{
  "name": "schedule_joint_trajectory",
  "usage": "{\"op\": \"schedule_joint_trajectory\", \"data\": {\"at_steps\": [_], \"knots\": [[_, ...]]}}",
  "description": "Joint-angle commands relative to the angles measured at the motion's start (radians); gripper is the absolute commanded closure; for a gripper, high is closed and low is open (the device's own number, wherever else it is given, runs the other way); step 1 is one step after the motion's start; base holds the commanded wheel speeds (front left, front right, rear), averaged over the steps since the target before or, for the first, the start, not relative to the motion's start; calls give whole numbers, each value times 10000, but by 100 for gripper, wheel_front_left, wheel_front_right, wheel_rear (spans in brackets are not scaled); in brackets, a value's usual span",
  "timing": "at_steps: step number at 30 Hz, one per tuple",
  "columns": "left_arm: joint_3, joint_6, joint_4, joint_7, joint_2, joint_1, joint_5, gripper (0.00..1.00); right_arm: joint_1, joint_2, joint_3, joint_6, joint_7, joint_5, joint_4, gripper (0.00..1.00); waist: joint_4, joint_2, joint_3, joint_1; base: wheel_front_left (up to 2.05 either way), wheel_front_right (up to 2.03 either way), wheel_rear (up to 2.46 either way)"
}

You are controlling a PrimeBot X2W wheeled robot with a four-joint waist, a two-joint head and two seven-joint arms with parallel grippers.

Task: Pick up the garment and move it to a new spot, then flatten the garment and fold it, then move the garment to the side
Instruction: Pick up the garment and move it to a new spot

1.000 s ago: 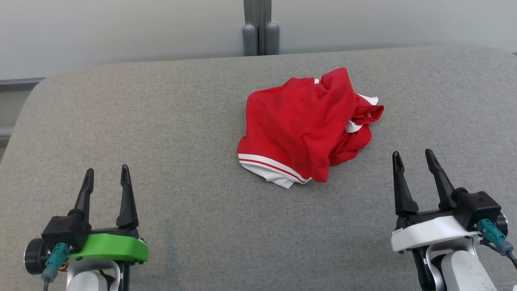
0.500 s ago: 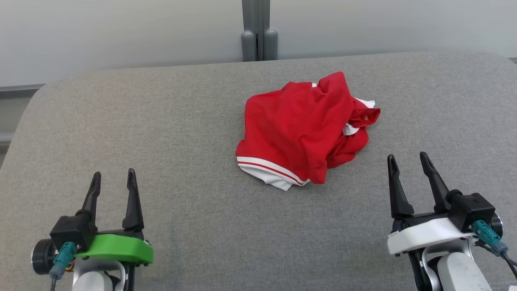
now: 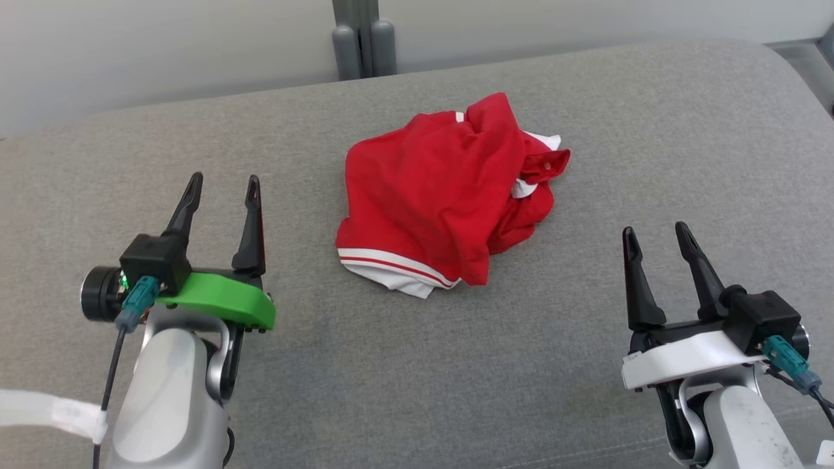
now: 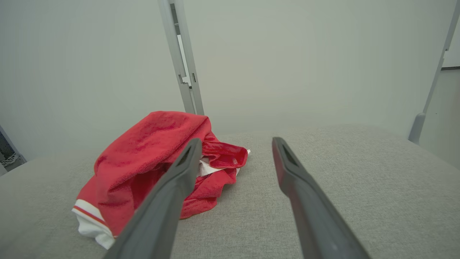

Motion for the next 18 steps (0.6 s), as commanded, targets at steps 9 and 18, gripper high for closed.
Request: {"op": "schedule_joint_trajectory", "data": {"at_steps": [9, 18], "knots": [[-1030, -71, 2108, 9, 328, -1550, -59, 0, -507, -17, -83, -7, -33, 204, -83, 0, -1197, 0, 1237, 0, 0, 0, 0], [-2054, -66, 4166, 4, 356, -1775, -558, 0, -634, -17, -185, -7, -34, 277, -44, 0, -1456, 0, 1456, 0, 0, 0, 0]]}}
